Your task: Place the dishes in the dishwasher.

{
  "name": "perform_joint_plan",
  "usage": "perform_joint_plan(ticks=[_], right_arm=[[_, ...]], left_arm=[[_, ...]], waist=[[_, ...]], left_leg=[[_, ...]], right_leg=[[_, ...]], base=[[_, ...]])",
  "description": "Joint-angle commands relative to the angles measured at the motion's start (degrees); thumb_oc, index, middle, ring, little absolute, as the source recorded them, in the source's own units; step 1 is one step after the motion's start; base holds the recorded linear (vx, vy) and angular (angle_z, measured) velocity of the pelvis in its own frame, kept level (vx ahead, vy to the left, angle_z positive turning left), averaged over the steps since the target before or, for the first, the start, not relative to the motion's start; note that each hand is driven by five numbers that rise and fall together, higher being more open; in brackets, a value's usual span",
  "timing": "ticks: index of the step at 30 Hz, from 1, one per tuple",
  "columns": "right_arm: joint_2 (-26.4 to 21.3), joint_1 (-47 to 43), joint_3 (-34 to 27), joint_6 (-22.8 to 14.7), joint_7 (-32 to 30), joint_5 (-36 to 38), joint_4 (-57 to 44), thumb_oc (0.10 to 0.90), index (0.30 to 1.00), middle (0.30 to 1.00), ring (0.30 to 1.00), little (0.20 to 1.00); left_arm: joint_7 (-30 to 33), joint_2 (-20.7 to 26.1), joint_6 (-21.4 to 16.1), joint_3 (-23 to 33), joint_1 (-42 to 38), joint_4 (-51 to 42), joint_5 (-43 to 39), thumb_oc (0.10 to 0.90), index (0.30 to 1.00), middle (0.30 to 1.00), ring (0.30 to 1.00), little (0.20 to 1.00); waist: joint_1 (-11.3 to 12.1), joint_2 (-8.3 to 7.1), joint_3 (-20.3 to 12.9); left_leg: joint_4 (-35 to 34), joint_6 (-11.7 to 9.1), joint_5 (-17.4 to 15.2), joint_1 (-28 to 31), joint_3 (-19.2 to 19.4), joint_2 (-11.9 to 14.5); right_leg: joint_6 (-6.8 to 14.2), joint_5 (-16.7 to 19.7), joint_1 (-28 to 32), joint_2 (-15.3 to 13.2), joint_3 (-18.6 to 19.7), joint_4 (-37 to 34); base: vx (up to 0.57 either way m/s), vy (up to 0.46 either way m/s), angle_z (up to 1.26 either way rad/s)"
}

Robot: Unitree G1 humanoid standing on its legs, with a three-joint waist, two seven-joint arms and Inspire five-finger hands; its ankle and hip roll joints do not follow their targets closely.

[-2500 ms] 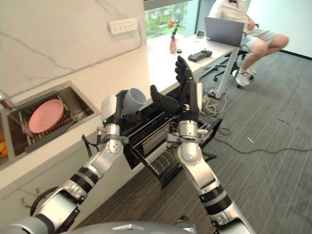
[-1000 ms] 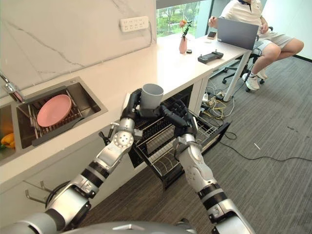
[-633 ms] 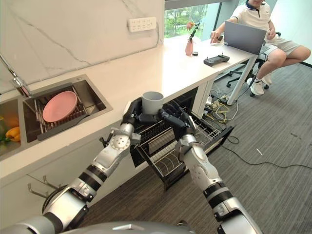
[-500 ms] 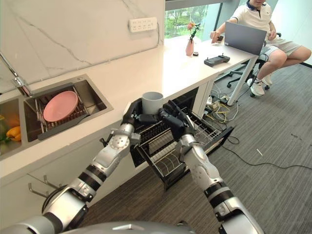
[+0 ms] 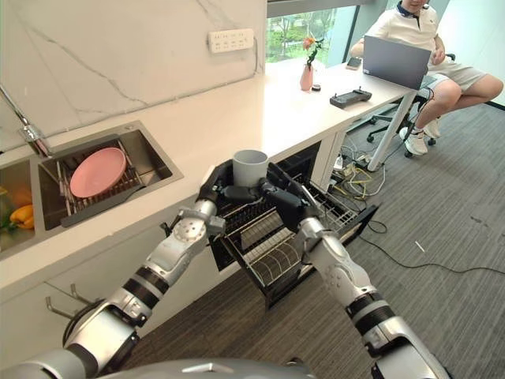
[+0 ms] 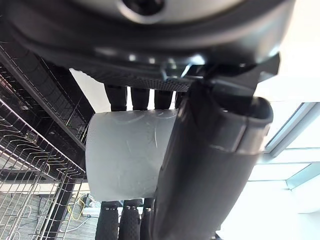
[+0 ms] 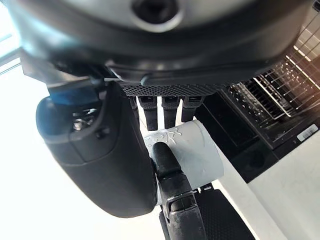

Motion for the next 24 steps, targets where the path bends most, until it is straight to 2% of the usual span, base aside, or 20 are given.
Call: perform_joint_plan(ticks=[1, 2, 3, 4, 8, 14, 15, 17, 19, 23, 24], right_arm=[[0.8, -11.0, 2.0, -0.6, 7.7, 2.0, -2.2, 0.8, 0.9, 0.9, 0.9, 0.9], [0.8, -11.1, 1.9, -0.6, 7.8, 2.0, -2.2, 0.8, 0.9, 0.9, 0.9, 0.9], [0.1, -11.6, 2.2, 0.1, 9.0, 1.6, -1.3, 0.8, 0.9, 0.9, 0.9, 0.9], [-0.6, -11.8, 2.5, 1.0, 10.1, 2.1, -0.9, 0.8, 0.9, 0.9, 0.9, 0.9], [-3.1, -11.8, 3.5, 2.7, 12.6, 2.5, -0.9, 0.8, 0.9, 0.9, 0.9, 0.9], [-2.1, -13.1, 3.0, 3.3, 13.7, 4.3, 0.3, 0.8, 0.9, 0.9, 0.9, 0.9], [-1.7, -13.6, 3.0, 3.2, 13.8, 4.1, 0.9, 0.8, 0.9, 0.9, 0.9, 0.9], [-1.9, -13.5, 3.2, 4.0, 14.8, 4.1, 0.3, 0.8, 0.9, 0.9, 0.9, 0.9], [-2.2, -13.4, 3.5, 4.2, 15.3, 4.3, -0.1, 0.8, 0.9, 0.9, 0.9, 0.9], [-2.6, -13.1, 2.9, 4.3, 15.5, 3.9, 0.7, 0.8, 0.9, 0.9, 0.9, 0.9], [-2.4, -13.1, 2.5, 4.0, 15.0, 3.5, 1.0, 0.8, 0.9, 0.9, 0.9, 0.9]], left_arm=[[-6.3, -5.2, -11.5, -5.4, -10.7, -5.6, -5.7, 0.4, 0.3, 0.3, 0.3, 0.3], [-6.3, -5.2, -11.5, -5.4, -10.8, -5.6, -5.7, 0.4, 0.3, 0.3, 0.3, 0.3], [-8.5, -5.6, -11.3, -5.7, -10.9, -5.4, -9.1, 0.4, 0.3, 0.3, 0.3, 0.3], [-11.4, -5.9, -10.5, -6.0, -10.3, -5.9, -13.6, 0.4, 0.3, 0.3, 0.3, 0.3], [-16.1, -4.8, -9.1, -7.3, -9.8, -8.3, -18.5, 0.4, 0.3, 0.3, 0.3, 0.3], [-20.1, -4.1, -7.8, -9.0, -9.5, -9.7, -20.5, 0.4, 0.3, 0.3, 0.3, 0.3], [-20.7, -3.6, -7.6, -9.3, -9.6, -10.1, -20.5, 0.4, 0.3, 0.3, 0.3, 0.3], [-21.9, -3.3, -7.2, -9.6, -9.3, -10.9, -20.8, 0.4, 0.3, 0.3, 0.3, 0.3], [-22.4, -3.0, -6.9, -10.1, -9.2, -11.1, -20.6, 0.4, 0.3, 0.3, 0.3, 0.3], [-23.7, -2.7, -6.5, -10.9, -9.2, -11.0, -20.2, 0.4, 0.3, 0.3, 0.3, 0.3], [-23.6, -2.5, -6.5, -11.0, -9.2, -11.1, -19.7, 0.4, 0.3, 0.3, 0.3, 0.3]], waist=[[1.9, 0.66, -1.5], [1.9, 0.51, -1.4], [1.8, 0.59, -1.4], [1.8, 0.79, -1.4], [1.7, 0.91, -1.4], [1.5, 1.06, -1.4], [1.5, 0.89, -1.3], [1.5, 0.9, -1.3], [1.5, 1.03, -1.4], [1.4, 1.04, -1.5], [1.3, 0.89, -1.4]], left_leg=[[0.5, -1.8, -5.3, 2.1, -1.0, 0.0], [0.5, -1.4, -4.3, 1.5, -0.4, -0.2], [0.5, -1.4, -4.3, 1.5, -0.4, -0.2], [0.5, -1.9, -5.3, 2.1, -1.1, 0.0], [0.5, -1.9, -5.3, 2.1, -1.2, 0.0], [0.5, -1.9, -5.3, 2.2, -1.3, -0.1], [0.5, -1.5, -4.3, 1.5, -0.8, -0.3], [0.5, -1.5, -4.2, 1.4, -0.9, -0.3], [0.5, -1.9, -5.3, 1.9, -1.6, -0.1], [0.5, -1.8, -5.3, 1.9, -1.8, -0.2], [0.5, -1.4, -4.3, 1.3, -1.3, -0.3]], right_leg=[[5.2, -5.8, 3.3, -2.8, -4.6, 0.7], [4.8, -5.0, 2.8, -3.0, -5.2, 0.7], [4.8, -5.0, 2.7, -3.1, -5.3, 0.7], [5.3, -5.7, 3.4, -2.9, -4.7, 0.7], [5.4, -5.6, 3.4, -2.9, -4.6, 0.7], [5.4, -5.7, 3.5, -2.9, -4.4, 0.7], [4.8, -4.9, 2.8, -3.0, -4.8, 0.7], [4.9, -4.9, 2.8, -3.0, -4.8, 0.7], [5.3, -5.7, 3.3, -2.8, -4.3, 0.7], [5.3, -5.7, 3.4, -2.8, -4.2, 0.7], [4.8, -5.0, 2.9, -3.0, -4.8, 0.7]], base=[[0.0, 0.0, 0.0], [0.0, 0.0, 0.0], [0.0, 0.0, 0.0], [0.07, 0.001, 0.01], [0.02, 0.0, 0.0], [-0.01, 0.001, 0.0], [-0.04, 0.004, 0.0], [-0.02, 0.003, 0.0], [0.07, 0.004, 0.0], [0.01, 0.002, 0.01], [-0.05, 0.001, 0.02]])
